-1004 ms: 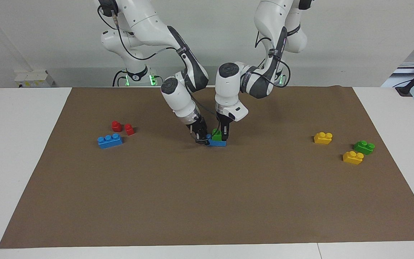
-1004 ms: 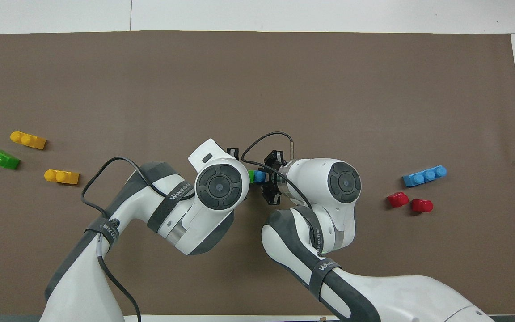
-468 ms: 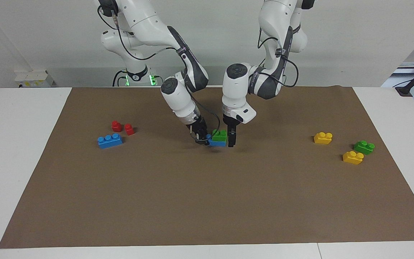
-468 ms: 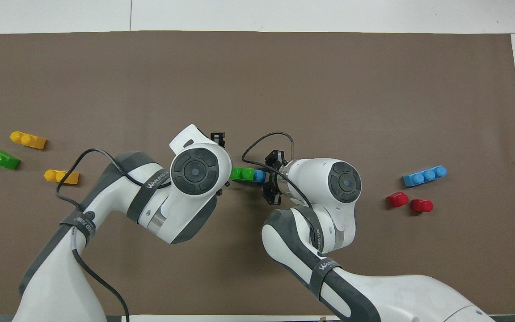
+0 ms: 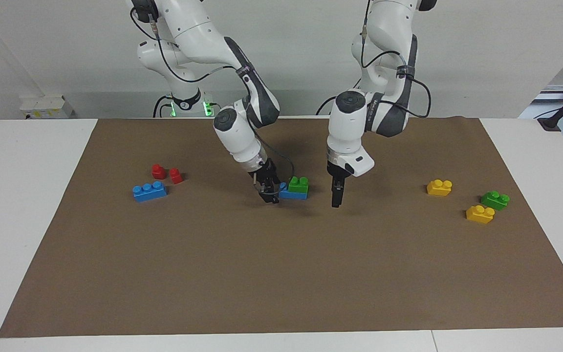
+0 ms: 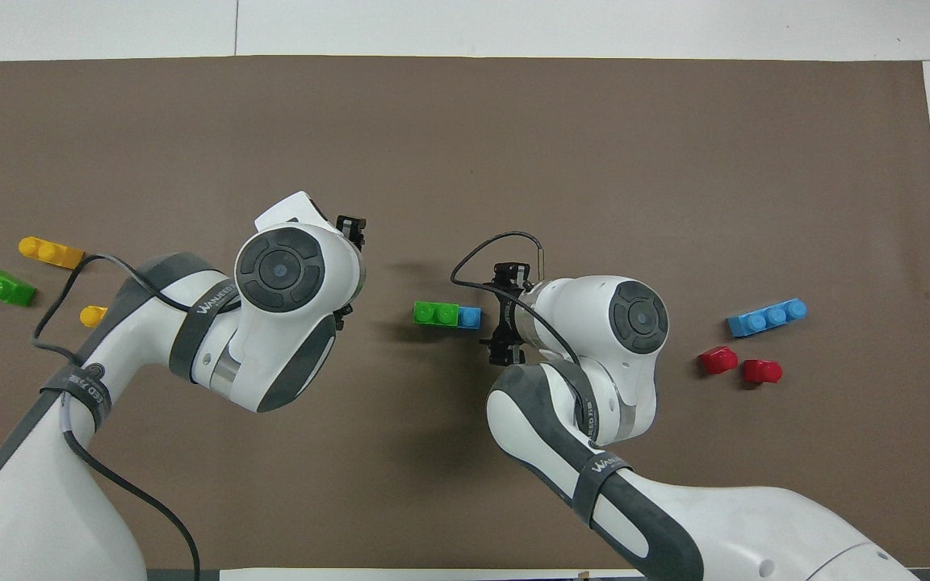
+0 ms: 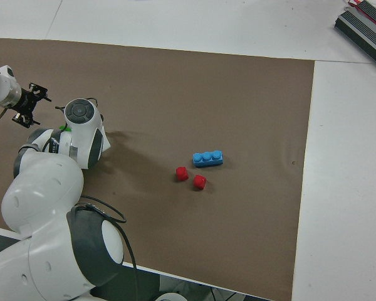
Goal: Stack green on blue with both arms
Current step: 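Lower the joined bricks and open both grippers, drawing them back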
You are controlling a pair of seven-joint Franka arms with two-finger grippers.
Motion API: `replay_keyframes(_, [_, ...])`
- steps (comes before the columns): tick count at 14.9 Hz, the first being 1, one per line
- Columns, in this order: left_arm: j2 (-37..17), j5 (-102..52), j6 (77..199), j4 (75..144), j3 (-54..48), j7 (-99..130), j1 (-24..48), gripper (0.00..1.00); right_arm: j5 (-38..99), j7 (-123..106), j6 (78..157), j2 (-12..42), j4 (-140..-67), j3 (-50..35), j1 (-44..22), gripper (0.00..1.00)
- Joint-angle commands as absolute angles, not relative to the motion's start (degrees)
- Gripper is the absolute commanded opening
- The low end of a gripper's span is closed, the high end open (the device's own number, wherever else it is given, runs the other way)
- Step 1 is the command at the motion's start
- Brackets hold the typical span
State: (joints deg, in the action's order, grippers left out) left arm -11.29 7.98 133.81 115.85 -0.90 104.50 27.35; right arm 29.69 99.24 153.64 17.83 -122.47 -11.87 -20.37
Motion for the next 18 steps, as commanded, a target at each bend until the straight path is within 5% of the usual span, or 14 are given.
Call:
replay_keyframes(1, [-10.5,9.1,129.6,114.7,-1.2,94.3,23.6,1.0,31.2,92.0,149.7,15.9,-123.2,-12.1,-17.2,0.85])
replay_keyframes(6, [-10.1,9.1,125.9,112.8,-1.1,75.0,16.5,1.0,30.8,73.6,138.7,13.1,-123.0,-11.9,-8.2,0.87])
replay_keyframes(9, [-9.1,9.1,123.6,112.1,-1.1,61.9,12.8,1.0,30.1,56.3,132.2,10.5,-122.3,-11.9,-1.8,1.0])
replay_keyframes(18, [-6.0,9.1,111.6,106.6,-1.1,21.4,6.8,1.0,10.6,31.4,113.4,3.3,-113.8,-11.8,8.2,1.0])
